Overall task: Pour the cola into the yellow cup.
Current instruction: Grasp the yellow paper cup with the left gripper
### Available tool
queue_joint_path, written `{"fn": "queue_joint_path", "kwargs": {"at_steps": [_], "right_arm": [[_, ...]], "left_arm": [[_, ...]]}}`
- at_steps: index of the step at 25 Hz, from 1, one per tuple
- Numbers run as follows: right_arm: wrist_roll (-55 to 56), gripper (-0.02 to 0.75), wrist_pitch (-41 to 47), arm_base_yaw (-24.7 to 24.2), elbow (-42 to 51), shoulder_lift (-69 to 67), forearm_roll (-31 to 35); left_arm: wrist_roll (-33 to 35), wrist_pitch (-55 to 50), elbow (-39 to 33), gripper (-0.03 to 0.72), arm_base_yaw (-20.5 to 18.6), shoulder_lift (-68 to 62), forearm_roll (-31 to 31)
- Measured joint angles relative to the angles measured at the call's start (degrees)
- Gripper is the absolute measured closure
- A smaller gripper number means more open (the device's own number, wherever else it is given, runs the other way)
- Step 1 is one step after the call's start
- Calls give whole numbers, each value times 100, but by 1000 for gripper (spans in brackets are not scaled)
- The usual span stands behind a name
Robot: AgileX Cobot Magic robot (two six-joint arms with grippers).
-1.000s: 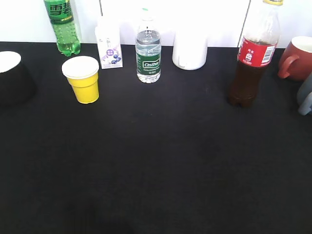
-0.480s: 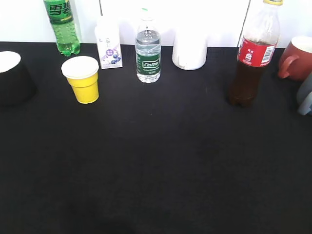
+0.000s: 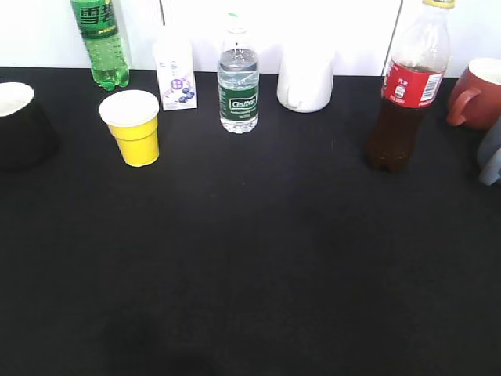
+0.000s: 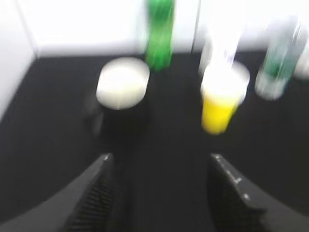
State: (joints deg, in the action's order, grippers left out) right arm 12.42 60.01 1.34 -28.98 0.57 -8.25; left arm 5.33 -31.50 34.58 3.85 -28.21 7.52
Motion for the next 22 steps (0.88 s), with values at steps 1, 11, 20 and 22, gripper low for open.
{"fn": "queue_joint_path", "kwargs": {"at_steps": [1, 11, 20, 22], "right_arm": [[0, 164, -5, 0, 0, 0, 1], [0, 164, -5, 0, 0, 0, 6], [0, 164, -5, 0, 0, 0, 6], [0, 164, -5, 0, 0, 0, 6]], "left_arm": [[23, 535, 0, 227, 144, -350, 12], [41, 5299, -978, 230, 2148, -3606, 739], [-369, 8842, -1988, 76, 2362, -6051, 246], [-636, 9388, -1948, 45, 2362, -6787, 221]]}}
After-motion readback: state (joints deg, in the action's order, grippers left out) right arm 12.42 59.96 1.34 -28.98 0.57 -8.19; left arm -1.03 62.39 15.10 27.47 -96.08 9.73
